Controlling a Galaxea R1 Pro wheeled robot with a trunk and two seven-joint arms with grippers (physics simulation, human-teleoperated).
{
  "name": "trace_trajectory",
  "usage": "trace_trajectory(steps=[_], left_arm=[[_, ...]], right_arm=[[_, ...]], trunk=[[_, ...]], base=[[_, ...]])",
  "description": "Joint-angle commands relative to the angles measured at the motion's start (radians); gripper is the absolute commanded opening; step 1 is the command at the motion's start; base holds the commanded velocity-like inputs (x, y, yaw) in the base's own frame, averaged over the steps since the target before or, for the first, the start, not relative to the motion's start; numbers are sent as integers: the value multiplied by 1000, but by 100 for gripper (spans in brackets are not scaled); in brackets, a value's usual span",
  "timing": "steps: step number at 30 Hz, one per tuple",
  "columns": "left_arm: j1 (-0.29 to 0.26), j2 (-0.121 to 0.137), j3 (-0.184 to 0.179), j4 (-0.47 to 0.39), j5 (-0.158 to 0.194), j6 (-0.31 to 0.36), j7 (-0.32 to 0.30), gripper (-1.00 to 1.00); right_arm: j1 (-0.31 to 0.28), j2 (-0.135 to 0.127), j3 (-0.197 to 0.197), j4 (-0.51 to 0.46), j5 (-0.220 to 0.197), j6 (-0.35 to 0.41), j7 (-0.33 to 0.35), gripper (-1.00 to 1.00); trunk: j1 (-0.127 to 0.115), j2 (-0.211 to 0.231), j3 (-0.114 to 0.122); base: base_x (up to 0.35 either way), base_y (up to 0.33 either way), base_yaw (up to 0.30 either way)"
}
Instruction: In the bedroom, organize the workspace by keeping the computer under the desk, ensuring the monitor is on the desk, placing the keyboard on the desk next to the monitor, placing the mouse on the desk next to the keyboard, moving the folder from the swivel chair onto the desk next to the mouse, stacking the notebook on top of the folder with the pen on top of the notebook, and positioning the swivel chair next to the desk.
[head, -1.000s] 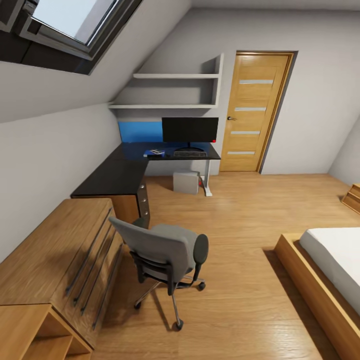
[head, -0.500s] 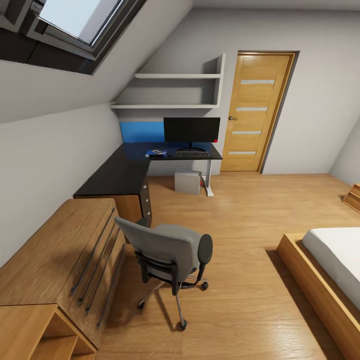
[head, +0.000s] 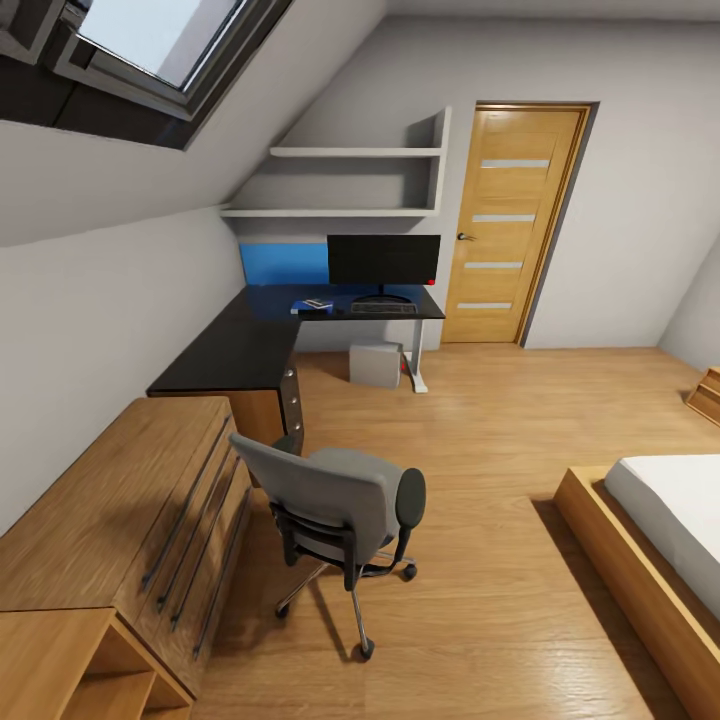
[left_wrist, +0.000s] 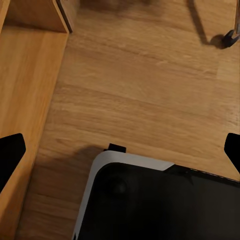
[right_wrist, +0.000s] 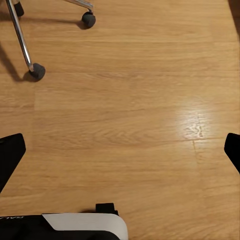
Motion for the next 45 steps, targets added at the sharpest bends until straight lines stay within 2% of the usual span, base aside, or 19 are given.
trace_trajectory(steps=[1,5,45], left_arm=[[-1,0,5,1,0,-3,-3,100],[-1,-1,6,0,1,-3,-2,100],[-1,-1,9,-1,4,-1,6,100]], right_arm=[[-1,1,9,2,-3,-3,-6,100],[-1,0,8,2,-3,-3,-6,100],[-1,0,10,2,-1,1,-5,100]], trunk=[[0,-2,-2],[0,-2,-2],[154,-282,-127]], base=[[0,0,0],[0,0,0],[0,0,0]])
